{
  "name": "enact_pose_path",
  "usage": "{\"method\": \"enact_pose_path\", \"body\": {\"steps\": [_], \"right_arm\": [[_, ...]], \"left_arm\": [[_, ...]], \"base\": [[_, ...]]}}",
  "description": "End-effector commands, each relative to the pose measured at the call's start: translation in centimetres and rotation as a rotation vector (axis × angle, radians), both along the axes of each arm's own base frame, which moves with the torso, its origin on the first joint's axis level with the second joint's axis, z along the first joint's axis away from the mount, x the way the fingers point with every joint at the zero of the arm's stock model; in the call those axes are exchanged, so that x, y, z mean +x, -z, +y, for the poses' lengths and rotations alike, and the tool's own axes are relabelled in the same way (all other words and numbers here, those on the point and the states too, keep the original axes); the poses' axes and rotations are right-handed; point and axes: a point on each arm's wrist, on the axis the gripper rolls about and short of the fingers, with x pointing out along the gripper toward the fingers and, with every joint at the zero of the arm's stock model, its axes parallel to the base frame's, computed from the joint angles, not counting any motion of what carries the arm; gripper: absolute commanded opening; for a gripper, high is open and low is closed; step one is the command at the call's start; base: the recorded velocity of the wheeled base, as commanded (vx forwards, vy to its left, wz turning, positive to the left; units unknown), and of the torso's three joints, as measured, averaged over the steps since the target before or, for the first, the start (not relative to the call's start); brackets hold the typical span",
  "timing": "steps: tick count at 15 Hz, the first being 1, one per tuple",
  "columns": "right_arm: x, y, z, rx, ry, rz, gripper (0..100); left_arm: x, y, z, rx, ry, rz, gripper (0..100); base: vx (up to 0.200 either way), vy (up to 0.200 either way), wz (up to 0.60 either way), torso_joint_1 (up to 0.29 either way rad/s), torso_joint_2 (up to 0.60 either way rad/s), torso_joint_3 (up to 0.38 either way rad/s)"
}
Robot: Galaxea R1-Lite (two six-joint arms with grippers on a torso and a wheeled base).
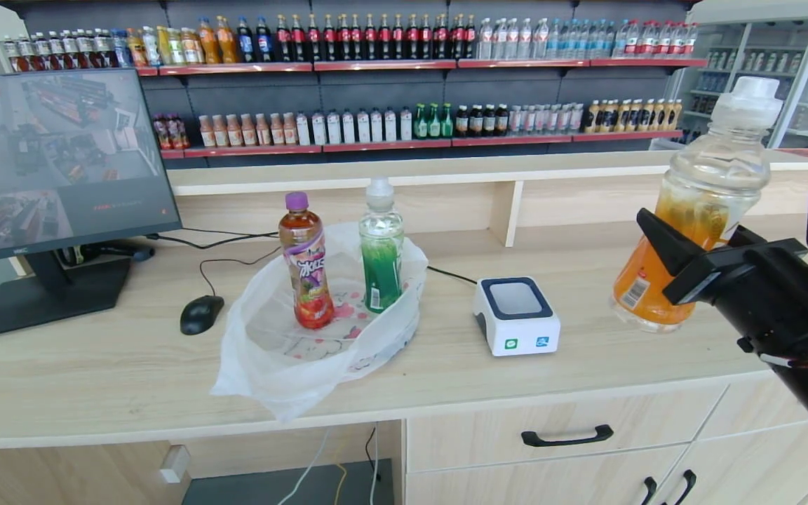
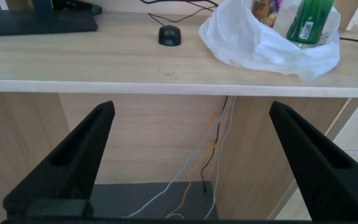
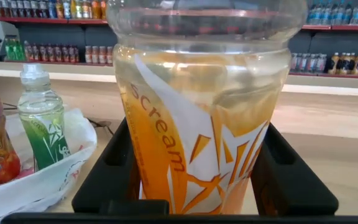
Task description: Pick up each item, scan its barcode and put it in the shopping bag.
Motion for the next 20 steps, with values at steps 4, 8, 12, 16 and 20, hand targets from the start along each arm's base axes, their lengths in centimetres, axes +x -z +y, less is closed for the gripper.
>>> {"method": "enact_pose_path", "body": {"steps": [4,8,12,16,20], "right_arm": [[0.1,0.7,0.3,0.006,-0.016,0.032,0],[0.9,0.9,0.7,0.013,-0.024,0.043,0],[1.0,0.9,0.8,0.015,-0.027,0.041,0],[0.6,0.5,0.7,0.02,-0.027,0.027,0],[0.6,0.4,0.7,0.021,-0.029,0.021,0]], "left_arm": [[0.0,0.0,0.0,0.0,0.0,0.001,100],[0.0,0.0,0.0,-0.002,0.0,0.0,100],[0.0,0.0,0.0,-0.003,0.0,0.0,100],[0.0,0.0,0.0,-0.003,0.0,0.0,100],[0.0,0.0,0.0,-0.003,0.0,0.0,100]], "base": [[0.0,0.0,0.0,0.0,0.0,0.0],[0.0,0.0,0.0,0.0,0.0,0.0],[0.0,0.1,0.0,0.001,0.0,0.001],[0.0,0.2,0.0,0.006,0.0,0.001],[0.0,0.2,0.0,0.002,0.0,0.0]]}}
